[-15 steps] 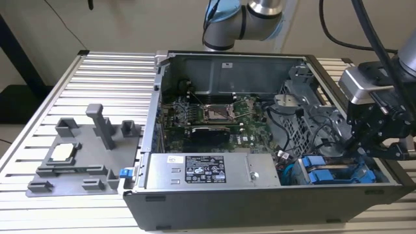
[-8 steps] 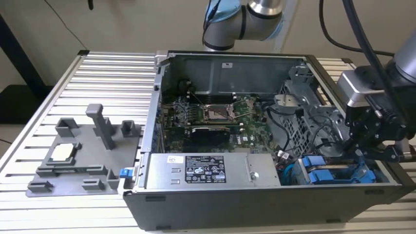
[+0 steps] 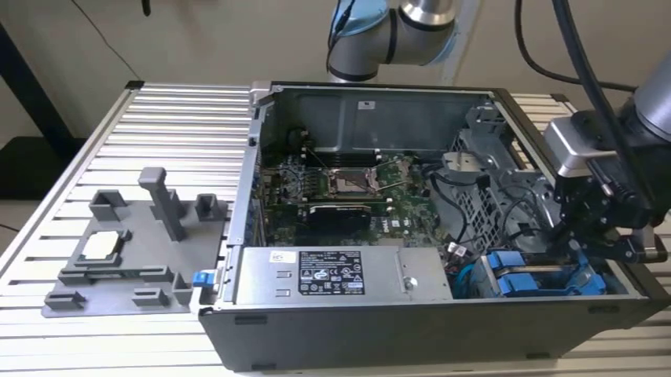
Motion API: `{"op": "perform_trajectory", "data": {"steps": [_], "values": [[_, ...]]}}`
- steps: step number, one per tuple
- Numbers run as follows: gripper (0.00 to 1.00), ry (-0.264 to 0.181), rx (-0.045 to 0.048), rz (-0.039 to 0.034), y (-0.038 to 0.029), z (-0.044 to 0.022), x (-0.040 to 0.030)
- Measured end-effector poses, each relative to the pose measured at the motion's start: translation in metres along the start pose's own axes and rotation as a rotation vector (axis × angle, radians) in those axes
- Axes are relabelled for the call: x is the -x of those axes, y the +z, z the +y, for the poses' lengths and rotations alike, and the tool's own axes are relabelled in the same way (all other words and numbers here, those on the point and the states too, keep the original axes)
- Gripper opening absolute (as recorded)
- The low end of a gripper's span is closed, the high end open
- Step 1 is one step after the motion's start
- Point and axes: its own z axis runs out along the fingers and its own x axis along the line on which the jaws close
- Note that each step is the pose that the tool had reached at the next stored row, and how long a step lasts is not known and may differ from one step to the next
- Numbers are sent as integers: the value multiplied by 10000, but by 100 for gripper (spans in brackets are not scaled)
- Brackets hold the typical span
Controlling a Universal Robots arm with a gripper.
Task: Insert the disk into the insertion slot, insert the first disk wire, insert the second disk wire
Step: 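Insert the first disk wire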
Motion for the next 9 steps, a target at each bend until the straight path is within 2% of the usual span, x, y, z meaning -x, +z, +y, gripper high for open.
{"op": "perform_trajectory", "data": {"steps": [9], "values": [[19, -177, 77, -13, 14, -3, -42]]}}
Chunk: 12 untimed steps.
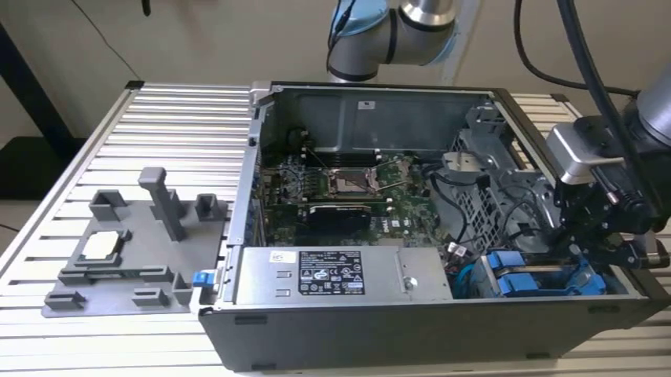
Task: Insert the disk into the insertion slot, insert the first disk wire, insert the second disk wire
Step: 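Insert the first disk wire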
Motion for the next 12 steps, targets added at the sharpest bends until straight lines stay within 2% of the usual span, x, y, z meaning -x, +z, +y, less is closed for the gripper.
{"op": "perform_trajectory", "data": {"steps": [5, 12], "values": [[19, -3, 2, 2, 3, -40, -1], [19, -2, 1, 1, 7, -41, 15]]}}
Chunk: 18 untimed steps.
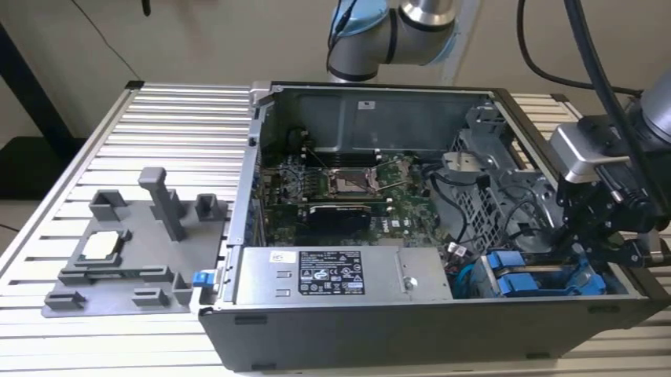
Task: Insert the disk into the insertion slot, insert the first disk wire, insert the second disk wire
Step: 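Insert the first disk wire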
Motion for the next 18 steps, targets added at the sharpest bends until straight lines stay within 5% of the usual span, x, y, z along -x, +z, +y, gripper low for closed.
{"op": "perform_trajectory", "data": {"steps": [18], "values": [[19, -2, 0, 22, 73, 23, -5]]}}
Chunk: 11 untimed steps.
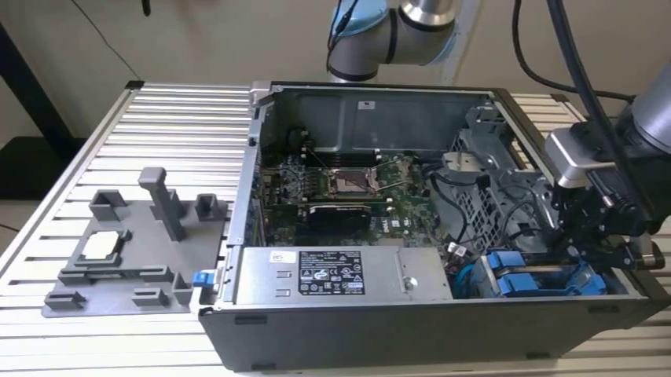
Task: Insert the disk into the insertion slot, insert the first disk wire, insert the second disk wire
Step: 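Insert the first disk wire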
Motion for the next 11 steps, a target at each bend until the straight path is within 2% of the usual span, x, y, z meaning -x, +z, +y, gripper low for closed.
{"op": "perform_trajectory", "data": {"steps": [4, 5, 7, 8, 9, 11], "values": [[19, 1, 0, -12, 10, 1, -1], [20, 3, 4, -35, 15, 2, -1], [20, 4, 12, -21, -18, -1, -2], [26, 2, 14, -13, -31, -2, -1], [26, 3, 15, -19, -44, -3, 0], [26, 3, 17, -17, -116, -8, 7]]}}
